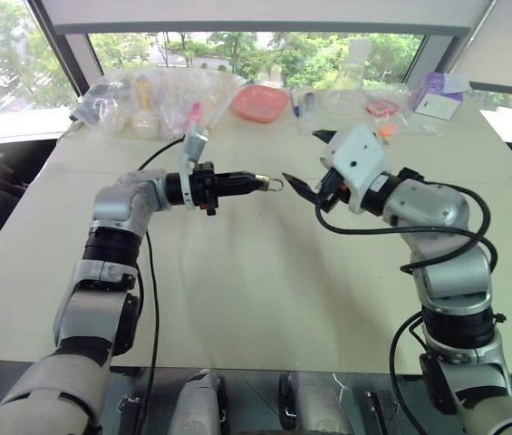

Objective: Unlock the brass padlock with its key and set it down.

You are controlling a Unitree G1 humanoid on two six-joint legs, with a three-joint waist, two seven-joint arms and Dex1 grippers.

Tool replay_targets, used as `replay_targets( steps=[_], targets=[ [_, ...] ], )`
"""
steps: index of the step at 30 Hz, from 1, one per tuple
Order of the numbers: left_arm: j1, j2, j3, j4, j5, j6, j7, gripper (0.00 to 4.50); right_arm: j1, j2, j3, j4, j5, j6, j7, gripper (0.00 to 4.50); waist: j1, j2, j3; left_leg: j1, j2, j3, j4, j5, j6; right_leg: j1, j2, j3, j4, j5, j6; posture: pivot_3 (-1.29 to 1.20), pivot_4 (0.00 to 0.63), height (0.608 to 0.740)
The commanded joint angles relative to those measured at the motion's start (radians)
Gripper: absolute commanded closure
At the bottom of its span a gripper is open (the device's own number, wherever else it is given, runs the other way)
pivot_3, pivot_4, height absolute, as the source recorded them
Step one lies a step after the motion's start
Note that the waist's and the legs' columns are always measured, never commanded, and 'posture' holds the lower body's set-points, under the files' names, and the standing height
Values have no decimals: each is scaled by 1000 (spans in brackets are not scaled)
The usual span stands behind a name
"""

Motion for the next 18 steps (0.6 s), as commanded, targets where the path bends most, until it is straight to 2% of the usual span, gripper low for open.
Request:
replay_targets(
  steps=[1, 13, 16, 18],
  targets=[
    [-10, 6, 9, -66, -31, 15, -18, 4500, 0, -4, 9, -35, 16, 3, -30, 394, 0, 0, 0, 0, 0, 0, 0, 0, 0, 0, 0, 0, 0, 0, 0, 0, 150, 733],
    [16, 20, 18, -165, -74, 74, -25, 4500, 12, -19, 58, 36, 47, -17, -45, 394, -2, 0, 0, 0, 0, -1, 0, 0, 0, 0, 0, 0, 0, 0, 0, 0, 150, 733],
    [30, 33, 4, -188, -68, 71, -49, 4500, 8, -6, 46, 52, 89, 82, -38, 394, -1, 0, 0, 0, 0, -1, 0, 0, 0, 0, 0, 0, 0, 0, 0, 0, 150, 733],
    [37, 42, -10, -195, -55, 53, -59, 4500, -14, 41, -9, 56, 153, 179, -56, 394, -1, 0, 0, 0, 0, -1, 0, 0, 0, 0, 0, 0, 0, 0, 0, 0, 150, 733]
  ],
)
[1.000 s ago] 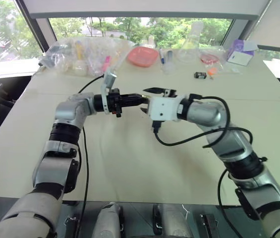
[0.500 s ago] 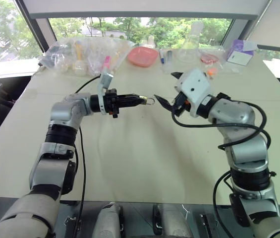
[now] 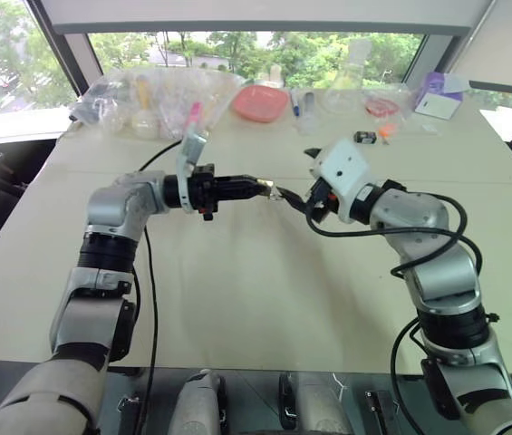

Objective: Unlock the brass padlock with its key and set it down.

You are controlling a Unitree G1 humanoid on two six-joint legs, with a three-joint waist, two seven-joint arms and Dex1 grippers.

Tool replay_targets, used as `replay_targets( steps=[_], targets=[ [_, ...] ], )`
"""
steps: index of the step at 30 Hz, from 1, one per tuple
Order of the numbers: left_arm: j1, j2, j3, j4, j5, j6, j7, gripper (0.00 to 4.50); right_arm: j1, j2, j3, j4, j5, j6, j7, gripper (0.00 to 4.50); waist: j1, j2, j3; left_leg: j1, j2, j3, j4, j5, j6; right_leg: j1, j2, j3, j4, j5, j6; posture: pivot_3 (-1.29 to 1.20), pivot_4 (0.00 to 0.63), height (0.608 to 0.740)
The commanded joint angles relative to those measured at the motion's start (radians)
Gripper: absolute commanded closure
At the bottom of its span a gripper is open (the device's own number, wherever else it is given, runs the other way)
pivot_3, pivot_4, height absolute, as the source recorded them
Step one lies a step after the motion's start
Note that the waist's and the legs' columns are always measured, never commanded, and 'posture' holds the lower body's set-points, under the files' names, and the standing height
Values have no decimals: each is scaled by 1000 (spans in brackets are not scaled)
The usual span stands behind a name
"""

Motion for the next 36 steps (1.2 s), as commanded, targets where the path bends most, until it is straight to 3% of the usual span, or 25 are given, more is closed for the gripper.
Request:
replay_targets(
  steps=[1, 10, 15, 21, 30, 31, 36],
  targets=[
    [-1, 19, -12, -47, -6, -31, -27, 4500, -46, 62, -86, -12, 103, 151, -27, 394, 0, 0, 0, 0, 0, 0, 0, 0, 0, 0, 0, 0, 0, 0, 0, 0, 150, 733],
    [-19, -2, -14, 1, 2, -70, 15, 4500, -33, -13, -79, -79, 181, 240, -25, 394, 1, 0, 0, 0, 0, -1, 0, 0, 1, 0, 0, 0, 0, 0, 0, 0, 150, 733],
    [-17, -51, -19, 48, 10, -63, 80, 4500, 86, -238, -47, -225, 195, 282, 51, 394, 8, 0, 0, -1, -1, -2, 0, -1, 2, 0, -1, 0, -2, 0, 0, 0, 150, 733],
    [-8, -175, -103, 161, 98, -17, 226, 4500, 162, -363, -125, -402, 345, 407, 134, 394, 3, 0, 0, 0, -1, -2, 0, -4, 7, 1, 0, 0, -2, 0, 0, 0, 150, 733],
    [-89, -316, -125, 452, 172, -9, 297, 4500, 185, -375, -125, -418, 379, 445, 47, 394, 2, -1, 0, 0, -1, -3, 0, -5, 9, 1, 0, 0, -2, 0, 0, 0, 150, 733],
    [-98, -318, -129, 472, 182, -22, 286, 3500, 182, -373, -123, -418, 381, 446, 39, 343, 2, -1, 0, 0, -1, -2, 0, -5, 9, 1, 0, 0, -2, 0, 0, 0, 150, 733],
    [-146, -306, -129, 552, 229, -42, 294, 988, 173, -373, -121, -409, 391, 443, 7, 343, 3, -1, 0, 0, -1, -3, 0, -5, 9, 1, 0, 0, -2, 0, 0, 0, 150, 733]
  ],
)
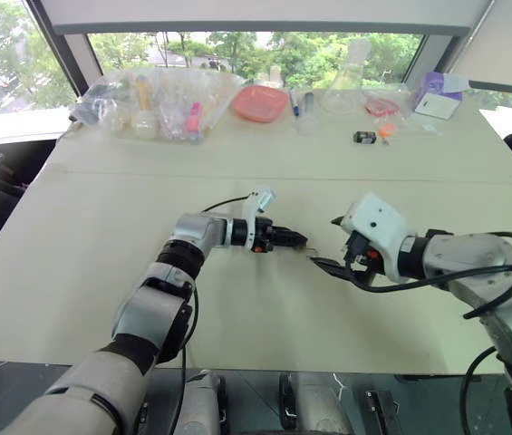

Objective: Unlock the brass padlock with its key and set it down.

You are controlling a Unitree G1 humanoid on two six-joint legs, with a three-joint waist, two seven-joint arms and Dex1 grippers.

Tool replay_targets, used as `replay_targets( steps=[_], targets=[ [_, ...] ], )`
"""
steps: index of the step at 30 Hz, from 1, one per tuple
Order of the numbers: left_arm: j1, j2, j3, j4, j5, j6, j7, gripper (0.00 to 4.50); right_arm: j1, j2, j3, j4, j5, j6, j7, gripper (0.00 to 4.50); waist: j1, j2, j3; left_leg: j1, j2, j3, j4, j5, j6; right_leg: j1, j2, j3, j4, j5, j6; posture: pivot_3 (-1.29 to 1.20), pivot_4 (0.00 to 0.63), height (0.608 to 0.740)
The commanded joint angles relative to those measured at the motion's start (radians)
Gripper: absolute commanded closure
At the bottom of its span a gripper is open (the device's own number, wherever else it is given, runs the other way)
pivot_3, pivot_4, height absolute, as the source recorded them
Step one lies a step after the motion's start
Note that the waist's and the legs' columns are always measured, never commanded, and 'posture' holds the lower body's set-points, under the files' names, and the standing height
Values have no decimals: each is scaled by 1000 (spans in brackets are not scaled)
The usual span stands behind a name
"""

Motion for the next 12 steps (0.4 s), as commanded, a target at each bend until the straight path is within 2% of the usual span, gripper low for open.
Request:
replay_targets(
  steps=[1, 2, 7, 10, 12],
  targets=[
    [-51, 15, 10, 35, 39, -20, 18, 430, -15, -1, -24, -12, 15, -5, -22, 343, 0, 0, 0, 0, 0, 0, 0, 0, 0, 0, 0, 0, 0, 0, 0, 0, 150, 733],
    [-51, 25, 9, 31, 45, -30, 11, 55, -11, -4, -23, -10, 16, -8, -25, 343, 0, 0, 0, 0, 0, 0, 0, 0, 0, 0, 0, 0, 0, 0, 0, 0, 150, 733],
    [47, 153, 39, -250, 33, -74, -22, 55, 30, -20, -7, -6, -17, -30, -70, 343, -8, 0, 0, 0, 1, 0, -1, 0, 0, -1, 1, 1, 1, 0, 0, 0, 150, 733],
    [142, 217, 81, -464, -11, -40, 2, 55, 57, 6, 4, 37, -75, -72, -152, 343, -2, 0, 0, 0, 2, 0, -1, 3, -5, -2, 1, 0, 1, 0, 0, 0, 150, 733],
    [210, 232, 116, -594, -26, -17, 67, 55, 60, 60, 6, 103, -145, -127, -251, 343, 2, 0, 0, 0, 1, 0, 0, 3, -6, -1, -1, 0, 1, 0, 0, 0, 150, 733]
  ],
)
